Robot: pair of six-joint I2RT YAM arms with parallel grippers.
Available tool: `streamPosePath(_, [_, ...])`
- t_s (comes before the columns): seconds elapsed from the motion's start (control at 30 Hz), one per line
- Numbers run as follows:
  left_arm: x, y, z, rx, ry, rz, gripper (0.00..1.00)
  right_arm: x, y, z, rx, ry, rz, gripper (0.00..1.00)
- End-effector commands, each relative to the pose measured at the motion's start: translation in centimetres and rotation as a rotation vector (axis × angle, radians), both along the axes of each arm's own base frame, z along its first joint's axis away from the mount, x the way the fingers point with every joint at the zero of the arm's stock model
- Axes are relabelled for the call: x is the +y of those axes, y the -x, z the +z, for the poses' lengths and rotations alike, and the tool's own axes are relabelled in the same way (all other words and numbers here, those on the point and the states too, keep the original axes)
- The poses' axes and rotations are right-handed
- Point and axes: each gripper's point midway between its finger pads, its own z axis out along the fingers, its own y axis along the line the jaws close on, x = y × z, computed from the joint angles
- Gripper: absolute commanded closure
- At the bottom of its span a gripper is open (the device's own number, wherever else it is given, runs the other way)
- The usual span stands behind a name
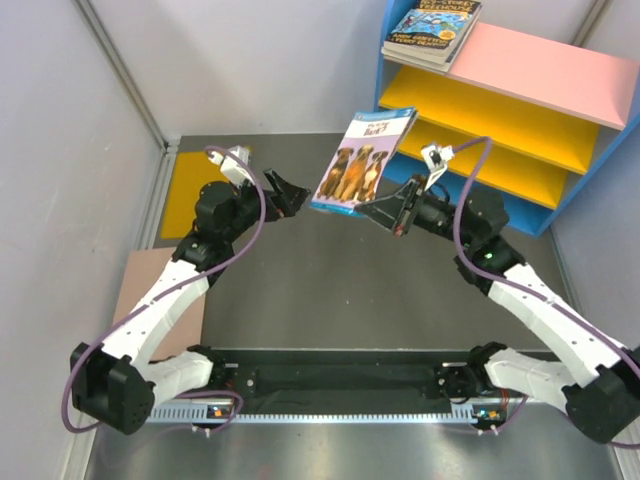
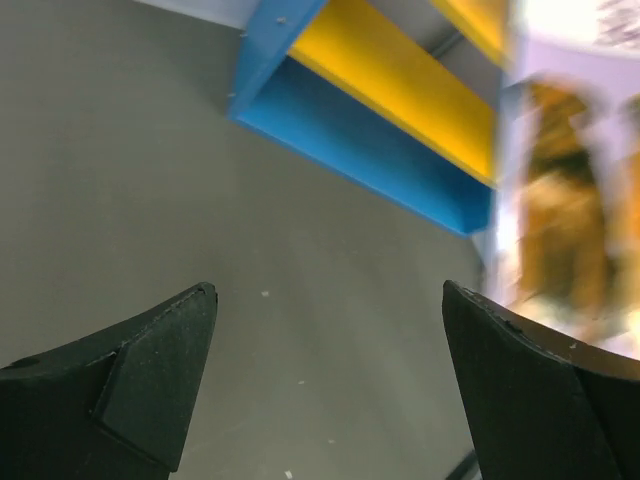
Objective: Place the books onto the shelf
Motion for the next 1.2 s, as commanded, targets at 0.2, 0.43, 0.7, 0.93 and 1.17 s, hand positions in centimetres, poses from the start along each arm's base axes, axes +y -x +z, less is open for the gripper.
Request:
streamPosePath(0.2, [2.2, 1.7, -8.8, 0.139, -0.094, 0.042, 0.01, -3.0, -3.9, 7.2, -0.223, 0.241, -0.212, 1.0])
streamPosePath(0.43, [0.1, 5.2, -17.8, 0.319, -0.002, -0.094, 0.01, -5.8, -7.8, 14.9, -0.318, 0.194, -0.36, 1.0])
streamPosePath(0.7, [-2.1, 8.3, -22.4, 0.378, 0.021, -0.175, 0.01, -10.0, -12.6, 21.5, -0.346, 0.1, -0.466, 1.0])
streamPosePath(0.93, [-3.9, 9.4, -24.0, 0.412, 0.012, -0.24, 0.01, -12.3, -16.9, 23.8, -0.21, -0.095, -0.349, 0.99])
streamPosePath(1.17, [-4.6, 9.6, -24.5, 0.426, 0.019, -0.269, 0.01, -15.2, -21.5, 23.3, -0.07, -0.215, -0.206, 1.0])
